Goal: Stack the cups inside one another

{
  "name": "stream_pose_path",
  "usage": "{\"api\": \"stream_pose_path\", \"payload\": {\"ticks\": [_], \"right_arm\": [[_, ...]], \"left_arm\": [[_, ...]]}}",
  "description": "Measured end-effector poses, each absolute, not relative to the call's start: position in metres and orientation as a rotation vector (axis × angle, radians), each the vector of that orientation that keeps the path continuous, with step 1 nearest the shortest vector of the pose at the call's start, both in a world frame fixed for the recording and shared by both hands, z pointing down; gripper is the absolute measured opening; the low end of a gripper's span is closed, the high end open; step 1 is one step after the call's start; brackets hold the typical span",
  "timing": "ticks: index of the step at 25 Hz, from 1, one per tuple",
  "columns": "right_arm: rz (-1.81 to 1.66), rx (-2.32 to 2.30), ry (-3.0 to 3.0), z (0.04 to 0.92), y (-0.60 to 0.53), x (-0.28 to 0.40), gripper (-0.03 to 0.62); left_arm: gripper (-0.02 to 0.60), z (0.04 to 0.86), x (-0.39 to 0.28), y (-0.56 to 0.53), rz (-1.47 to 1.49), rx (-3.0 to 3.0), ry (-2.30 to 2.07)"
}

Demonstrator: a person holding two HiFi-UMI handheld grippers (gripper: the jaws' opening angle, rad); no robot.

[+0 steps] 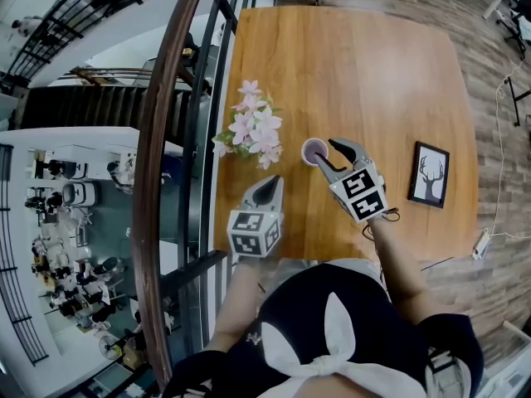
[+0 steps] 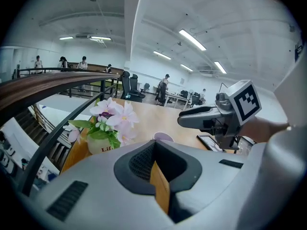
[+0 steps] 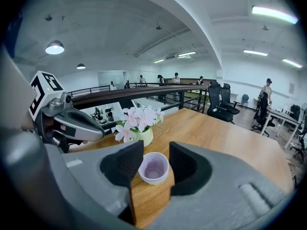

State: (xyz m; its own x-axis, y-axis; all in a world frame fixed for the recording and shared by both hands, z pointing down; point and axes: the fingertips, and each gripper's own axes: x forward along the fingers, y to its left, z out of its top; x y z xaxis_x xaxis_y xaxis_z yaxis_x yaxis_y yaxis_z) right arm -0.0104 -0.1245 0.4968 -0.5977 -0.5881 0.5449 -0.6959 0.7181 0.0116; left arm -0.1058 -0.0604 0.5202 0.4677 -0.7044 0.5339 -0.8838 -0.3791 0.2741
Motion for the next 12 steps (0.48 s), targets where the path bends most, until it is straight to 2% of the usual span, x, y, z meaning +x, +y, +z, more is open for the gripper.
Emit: {"api": "stream_pose_path", "payload": {"ticks": [2,10,12], "right_arm": [[0.259,1.001,-2.41,0.489,-0.121,-0.008,0.152],[0.193,1.133,-2.477,0.452,-0.104,0.006,0.003],[0.193,1.14,-2.48,0.45,-0.098,0.009,0.0]], "left_arm": [[0.017,0.514,-0.102,-0.061,0.447,2.219,-1.313],[0.017,0.485,-0.081,-0.058,0.41,2.313,-1.291],[0.017,0.477,-0.076,-0.055,0.402,2.339,-1.287]]}}
